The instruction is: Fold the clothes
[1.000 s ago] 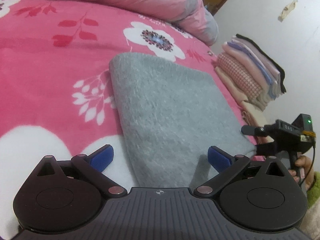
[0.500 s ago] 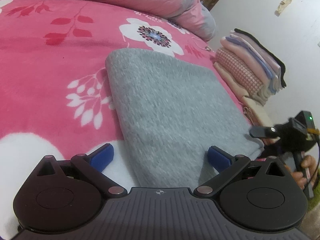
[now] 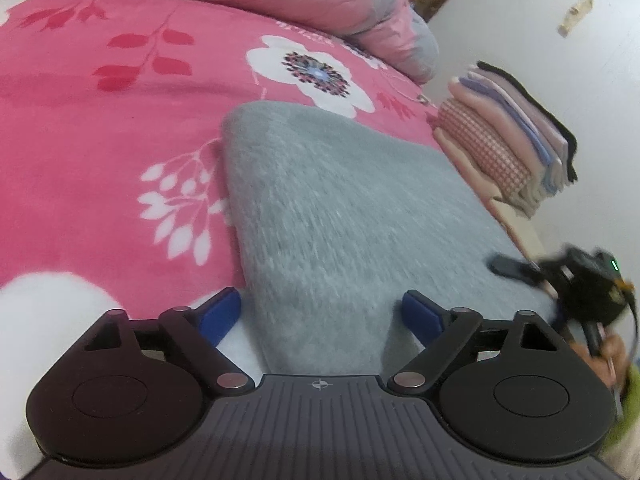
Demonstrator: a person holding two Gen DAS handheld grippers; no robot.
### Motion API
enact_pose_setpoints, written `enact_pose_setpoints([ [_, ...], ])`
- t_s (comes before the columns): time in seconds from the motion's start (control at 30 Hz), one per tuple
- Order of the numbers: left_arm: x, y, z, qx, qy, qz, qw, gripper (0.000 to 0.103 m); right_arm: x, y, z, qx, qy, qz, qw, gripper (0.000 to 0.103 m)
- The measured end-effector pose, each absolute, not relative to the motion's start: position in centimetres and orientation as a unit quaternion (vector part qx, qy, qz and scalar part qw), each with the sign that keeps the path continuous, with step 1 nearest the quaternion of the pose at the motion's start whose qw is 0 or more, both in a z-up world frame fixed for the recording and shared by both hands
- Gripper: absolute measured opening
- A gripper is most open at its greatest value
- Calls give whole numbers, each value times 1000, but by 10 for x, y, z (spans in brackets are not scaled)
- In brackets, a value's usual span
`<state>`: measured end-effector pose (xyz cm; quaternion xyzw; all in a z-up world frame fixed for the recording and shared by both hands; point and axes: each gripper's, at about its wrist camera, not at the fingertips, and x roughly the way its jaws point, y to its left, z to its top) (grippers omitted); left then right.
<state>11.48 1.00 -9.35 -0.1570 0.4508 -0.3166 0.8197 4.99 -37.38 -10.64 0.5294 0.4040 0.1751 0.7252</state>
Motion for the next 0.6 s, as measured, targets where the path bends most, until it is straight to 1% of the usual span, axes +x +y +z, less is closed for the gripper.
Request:
enact_pose_setpoints([
  [0.07, 118, 12, -95, -168, 460, -311, 815, 80, 42, -365, -103, 512, 396, 179, 741, 56],
  [0.1, 118, 12, -94, -166, 462, -311, 814, 75, 40, -365, -105, 509, 391, 177, 746, 56],
  [0.13, 117, 10, -92, -161, 464, -311, 814, 72, 40, -366, -109, 512, 389, 173, 746, 55],
  [0.23, 111, 1, -86, -137, 462, -305, 822, 68, 43, -368, -116, 522, 387, 175, 740, 54],
  [0.37, 101, -8, -79, -115, 458, -299, 829, 60, 47, -367, -108, 486, 392, 185, 759, 53],
  [0.6, 60, -28, -63, -68, 450, -327, 828, 60, 33, -387, -103, 449, 411, 229, 760, 53],
])
